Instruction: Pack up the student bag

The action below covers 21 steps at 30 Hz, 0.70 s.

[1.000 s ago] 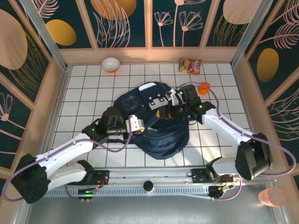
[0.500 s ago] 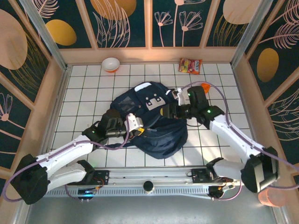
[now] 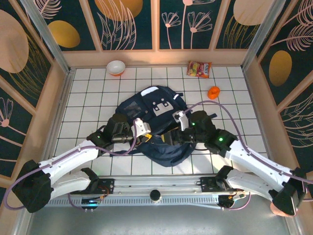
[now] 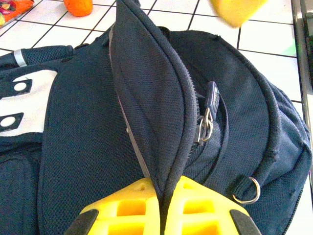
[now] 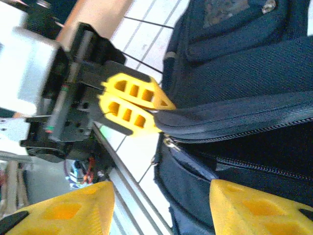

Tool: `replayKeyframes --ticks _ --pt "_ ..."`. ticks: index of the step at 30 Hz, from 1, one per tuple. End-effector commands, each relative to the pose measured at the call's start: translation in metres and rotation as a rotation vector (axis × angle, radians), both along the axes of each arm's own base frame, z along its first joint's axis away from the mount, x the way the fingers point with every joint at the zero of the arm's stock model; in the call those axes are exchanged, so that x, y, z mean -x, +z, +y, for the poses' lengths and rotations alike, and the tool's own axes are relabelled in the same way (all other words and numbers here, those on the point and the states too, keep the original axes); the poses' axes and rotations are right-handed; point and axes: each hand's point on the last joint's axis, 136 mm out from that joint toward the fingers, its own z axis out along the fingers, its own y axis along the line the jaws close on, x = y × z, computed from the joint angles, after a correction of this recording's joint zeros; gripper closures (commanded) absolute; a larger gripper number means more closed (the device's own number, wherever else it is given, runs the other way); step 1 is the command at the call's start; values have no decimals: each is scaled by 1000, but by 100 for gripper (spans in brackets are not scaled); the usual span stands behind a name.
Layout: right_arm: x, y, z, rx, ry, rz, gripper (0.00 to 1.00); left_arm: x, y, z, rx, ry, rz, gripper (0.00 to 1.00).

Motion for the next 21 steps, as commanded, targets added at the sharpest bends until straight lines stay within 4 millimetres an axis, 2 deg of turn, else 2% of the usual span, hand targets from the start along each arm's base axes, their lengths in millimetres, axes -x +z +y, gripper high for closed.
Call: replayKeyframes --ticks 1,9,17,21 --pt "-16 -6 3 65 -41 -36 46 2 22 -10 54 -38 -20 100" --pt "-12 -11 23 54 33 -15 47 0 28 -10 58 -32 -29 100" --pt "-6 -16 25 64 54 13 65 -2 28 -11 52 -34 -39 100" --pt "-7 -15 27 64 54 3 70 -2 28 -13 51 -44 -32 100"
